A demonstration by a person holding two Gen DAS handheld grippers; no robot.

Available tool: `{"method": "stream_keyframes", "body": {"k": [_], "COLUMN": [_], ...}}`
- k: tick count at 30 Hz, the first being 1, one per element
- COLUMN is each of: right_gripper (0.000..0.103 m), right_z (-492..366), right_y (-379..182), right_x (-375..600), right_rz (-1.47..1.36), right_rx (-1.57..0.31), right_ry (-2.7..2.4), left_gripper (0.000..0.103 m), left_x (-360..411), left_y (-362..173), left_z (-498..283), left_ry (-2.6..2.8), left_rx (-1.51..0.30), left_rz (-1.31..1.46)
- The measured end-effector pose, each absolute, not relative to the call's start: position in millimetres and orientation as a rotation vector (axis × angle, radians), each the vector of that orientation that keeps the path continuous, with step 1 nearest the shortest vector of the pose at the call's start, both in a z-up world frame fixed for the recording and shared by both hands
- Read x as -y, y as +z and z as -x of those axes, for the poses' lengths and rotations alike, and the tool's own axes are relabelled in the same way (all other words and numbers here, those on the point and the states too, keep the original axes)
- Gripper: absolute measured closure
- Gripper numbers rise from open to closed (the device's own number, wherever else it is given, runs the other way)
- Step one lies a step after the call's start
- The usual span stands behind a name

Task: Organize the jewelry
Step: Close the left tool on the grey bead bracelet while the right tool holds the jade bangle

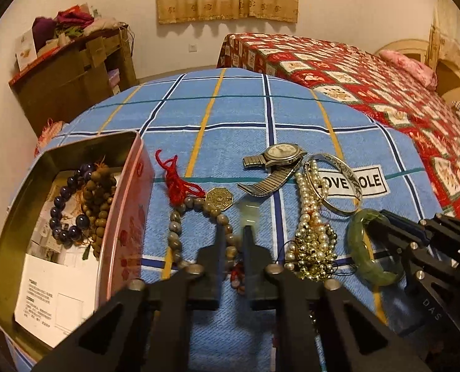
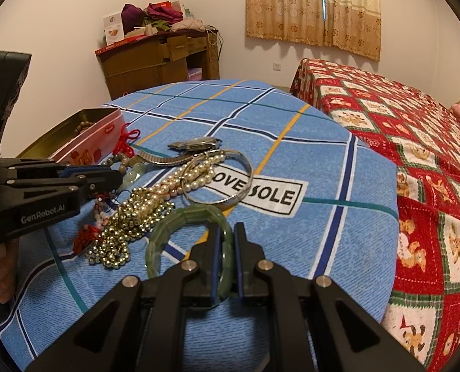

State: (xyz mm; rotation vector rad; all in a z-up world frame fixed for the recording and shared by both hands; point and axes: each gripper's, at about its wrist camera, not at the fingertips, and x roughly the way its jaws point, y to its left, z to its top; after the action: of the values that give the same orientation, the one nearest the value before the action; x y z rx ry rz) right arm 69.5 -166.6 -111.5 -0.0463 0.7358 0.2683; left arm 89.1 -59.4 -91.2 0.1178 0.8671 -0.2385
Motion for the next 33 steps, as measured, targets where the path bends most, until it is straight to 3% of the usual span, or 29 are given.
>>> {"method": "stream_keyframes", "body": {"k": [18,28,30,32,33], "right_gripper": [0.092,0.092,0.092,0.092,0.092], "right_z": [-70,-70,-70,-70,-70], "right_y": [-112,-112,-112,-112,-112], "right_x": [165,165,165,164,165], "right_rz": [0.047,0.048,0.048,0.048,0.048], "right_rx": [-0.736,-0.735,-0.735,-0.735,-0.735], "right_ry": [0.274,0.274,0.274,0.274,0.274], "left_gripper": [0.103,0.101,0.094,0.068,0.064], "left_x": [55,55,55,55,56], "left_y": [-79,-90,-89,-86,-84], "left_z": [-69,-77,-79,-81,-82], "left_ry": [-0.228,-0.245,-0.238,-0.233,-0.242], "left_rx": [-0.807,-0.878,-0.877,-0.875,-0.863], "left_rz": [-0.121,-0.098,-0.098,-0.086,-0.073]}}
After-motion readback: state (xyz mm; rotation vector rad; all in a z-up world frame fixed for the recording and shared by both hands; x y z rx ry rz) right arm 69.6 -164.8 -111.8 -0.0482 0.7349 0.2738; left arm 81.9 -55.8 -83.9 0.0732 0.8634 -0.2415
